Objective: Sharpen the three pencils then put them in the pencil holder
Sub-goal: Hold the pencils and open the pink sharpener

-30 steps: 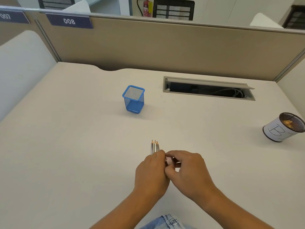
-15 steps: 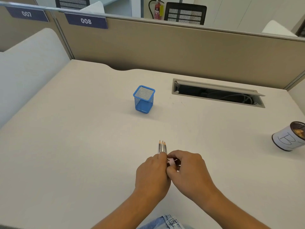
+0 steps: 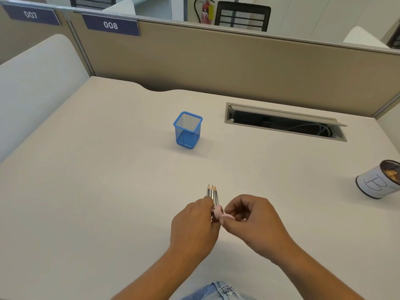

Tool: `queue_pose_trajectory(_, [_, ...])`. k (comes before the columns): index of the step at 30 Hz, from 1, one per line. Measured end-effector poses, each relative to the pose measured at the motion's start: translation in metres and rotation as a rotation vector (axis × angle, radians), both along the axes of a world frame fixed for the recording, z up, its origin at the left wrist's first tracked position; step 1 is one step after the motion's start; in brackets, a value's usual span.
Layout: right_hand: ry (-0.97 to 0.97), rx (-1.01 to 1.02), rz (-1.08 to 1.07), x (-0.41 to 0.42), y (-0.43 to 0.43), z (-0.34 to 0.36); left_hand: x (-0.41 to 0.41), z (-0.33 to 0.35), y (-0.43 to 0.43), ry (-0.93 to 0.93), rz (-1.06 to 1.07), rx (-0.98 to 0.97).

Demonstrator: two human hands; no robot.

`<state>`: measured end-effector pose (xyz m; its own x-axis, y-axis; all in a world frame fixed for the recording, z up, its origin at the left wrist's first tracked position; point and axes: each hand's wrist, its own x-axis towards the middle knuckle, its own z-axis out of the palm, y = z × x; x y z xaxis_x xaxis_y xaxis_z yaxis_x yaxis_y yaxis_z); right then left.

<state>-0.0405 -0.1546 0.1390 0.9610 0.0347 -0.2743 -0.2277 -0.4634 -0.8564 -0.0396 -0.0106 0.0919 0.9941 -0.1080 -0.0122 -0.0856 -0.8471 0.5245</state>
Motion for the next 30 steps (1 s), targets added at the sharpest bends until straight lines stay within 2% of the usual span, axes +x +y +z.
queue_pose_trajectory(3, [0.070, 0.053, 0.024, 0.002, -0.003, 0.000, 0.003, -0.003, -0.001, 0.018, -0.022, -0.088])
queue_pose_trajectory(6, [-0.056, 0.003, -0.042, 0.002, -0.003, -0.001, 0.005, -0.007, -0.004, 0.055, 0.001, -0.258])
queue_pose_trajectory(9, [-0.135, -0.044, -0.093, 0.003, -0.003, -0.002, 0.006, -0.013, -0.007, 0.027, 0.001, -0.328])
queue_pose_trajectory(12, [-0.064, 0.033, -0.004, 0.004, -0.003, -0.001, 0.009, -0.017, -0.003, -0.114, -0.054, -0.329])
queue_pose_trajectory(14, [0.002, 0.113, 0.089, 0.007, -0.005, -0.002, 0.014, -0.020, 0.002, -0.124, -0.042, -0.353])
queue_pose_trajectory(17, [0.007, 0.146, -0.031, 0.021, -0.015, -0.014, 0.018, -0.022, 0.011, -0.087, 0.010, -0.482])
queue_pose_trajectory(20, [0.038, -0.008, -0.143, 0.039, -0.023, -0.042, 0.016, -0.023, 0.016, -0.019, 0.126, -0.594])
queue_pose_trajectory(27, [0.093, -0.331, -0.032, 0.068, -0.009, -0.095, 0.017, -0.030, 0.014, 0.203, 0.361, -0.930])
queue_pose_trajectory(30, [0.114, -0.400, 0.018, 0.073, 0.002, -0.103, 0.018, -0.027, 0.015, 0.224, 0.361, -0.938])
